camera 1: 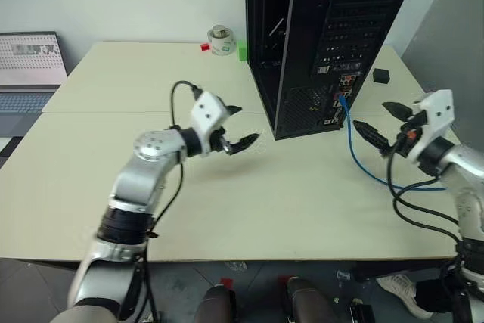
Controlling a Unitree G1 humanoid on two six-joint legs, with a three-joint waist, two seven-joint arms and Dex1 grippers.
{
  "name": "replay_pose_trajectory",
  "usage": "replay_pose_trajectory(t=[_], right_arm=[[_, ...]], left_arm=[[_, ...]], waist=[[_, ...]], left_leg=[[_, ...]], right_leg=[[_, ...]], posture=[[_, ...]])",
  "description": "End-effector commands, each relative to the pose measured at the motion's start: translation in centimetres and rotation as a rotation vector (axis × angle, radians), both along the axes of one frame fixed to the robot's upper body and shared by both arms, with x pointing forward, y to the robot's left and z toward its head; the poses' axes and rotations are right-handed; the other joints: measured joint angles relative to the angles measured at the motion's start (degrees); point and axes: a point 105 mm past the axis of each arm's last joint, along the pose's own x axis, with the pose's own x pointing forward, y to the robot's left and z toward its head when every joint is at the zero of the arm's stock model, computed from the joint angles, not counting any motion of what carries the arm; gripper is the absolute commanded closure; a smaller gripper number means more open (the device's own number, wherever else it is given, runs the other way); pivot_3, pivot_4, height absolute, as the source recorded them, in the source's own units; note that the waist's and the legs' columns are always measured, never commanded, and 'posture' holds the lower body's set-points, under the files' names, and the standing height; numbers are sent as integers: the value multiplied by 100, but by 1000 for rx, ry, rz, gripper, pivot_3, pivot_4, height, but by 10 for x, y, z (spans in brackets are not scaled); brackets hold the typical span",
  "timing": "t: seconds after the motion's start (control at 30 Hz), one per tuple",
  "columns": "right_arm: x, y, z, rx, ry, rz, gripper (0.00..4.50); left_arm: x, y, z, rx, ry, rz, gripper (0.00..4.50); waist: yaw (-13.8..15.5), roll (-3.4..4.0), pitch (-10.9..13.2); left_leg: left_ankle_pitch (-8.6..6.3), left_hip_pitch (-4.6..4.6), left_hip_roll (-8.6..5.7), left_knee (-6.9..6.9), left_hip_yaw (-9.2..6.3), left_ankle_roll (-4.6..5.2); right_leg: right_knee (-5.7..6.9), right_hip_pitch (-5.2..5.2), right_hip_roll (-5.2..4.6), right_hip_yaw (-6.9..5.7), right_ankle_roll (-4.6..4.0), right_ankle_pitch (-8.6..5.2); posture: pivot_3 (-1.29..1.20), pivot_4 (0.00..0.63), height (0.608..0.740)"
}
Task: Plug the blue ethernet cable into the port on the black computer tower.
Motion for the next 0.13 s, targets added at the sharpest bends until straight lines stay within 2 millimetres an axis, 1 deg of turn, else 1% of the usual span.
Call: replay_pose_trajectory(t=[0.03, 0.13], right_arm=[[-11, -14, 22, -7, -68, 37, 10], [-12, -18, 24, -11, -68, 57, 10]], left_arm=[[-16, 18, 9, -22, 31, -55, 284], [-22, 23, 10, -32, 51, -72, 284]], waist=[[2, 0, 0], [6, -1, 1]], left_leg=[[0, -1, 0, 1, 0, 0], [0, -2, 1, 1, 0, 0]], right_leg=[[0, 0, -1, -3, 0, 0], [-1, 0, -1, -4, 0, 0]], posture=[[0, 150, 740], [0, 150, 740]])
